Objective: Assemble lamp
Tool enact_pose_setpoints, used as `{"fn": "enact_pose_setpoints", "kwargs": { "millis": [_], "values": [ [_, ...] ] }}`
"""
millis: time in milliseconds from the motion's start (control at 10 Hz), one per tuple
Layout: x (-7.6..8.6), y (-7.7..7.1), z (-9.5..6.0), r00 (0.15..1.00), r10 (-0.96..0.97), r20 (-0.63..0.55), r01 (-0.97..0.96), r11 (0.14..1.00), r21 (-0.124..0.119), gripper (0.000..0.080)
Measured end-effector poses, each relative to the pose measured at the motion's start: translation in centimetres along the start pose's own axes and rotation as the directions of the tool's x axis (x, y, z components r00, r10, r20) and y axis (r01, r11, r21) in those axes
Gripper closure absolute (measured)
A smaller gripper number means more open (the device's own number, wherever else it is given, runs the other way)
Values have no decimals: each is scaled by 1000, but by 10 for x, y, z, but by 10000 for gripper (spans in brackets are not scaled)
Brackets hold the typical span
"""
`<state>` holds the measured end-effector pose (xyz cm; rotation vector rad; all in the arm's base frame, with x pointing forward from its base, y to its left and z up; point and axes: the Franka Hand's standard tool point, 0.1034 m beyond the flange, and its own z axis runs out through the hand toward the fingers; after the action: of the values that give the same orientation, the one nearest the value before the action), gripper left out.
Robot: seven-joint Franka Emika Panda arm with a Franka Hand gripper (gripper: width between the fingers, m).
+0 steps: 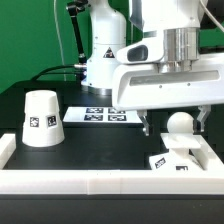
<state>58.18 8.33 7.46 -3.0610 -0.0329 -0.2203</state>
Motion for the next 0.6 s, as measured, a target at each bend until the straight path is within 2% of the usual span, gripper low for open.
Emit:
{"fn": "enact_pose_setpoints", "kwargs": {
  "millis": [200, 400, 600],
  "values": [
    [-12, 5, -10, 1000, 8, 5, -8, 1000, -2, 101],
    [-40, 8, -26, 999, 35, 21, -35, 999, -6, 100],
    [-69, -2, -26, 994, 93, 49, -92, 996, -11, 100]
  ]
}}
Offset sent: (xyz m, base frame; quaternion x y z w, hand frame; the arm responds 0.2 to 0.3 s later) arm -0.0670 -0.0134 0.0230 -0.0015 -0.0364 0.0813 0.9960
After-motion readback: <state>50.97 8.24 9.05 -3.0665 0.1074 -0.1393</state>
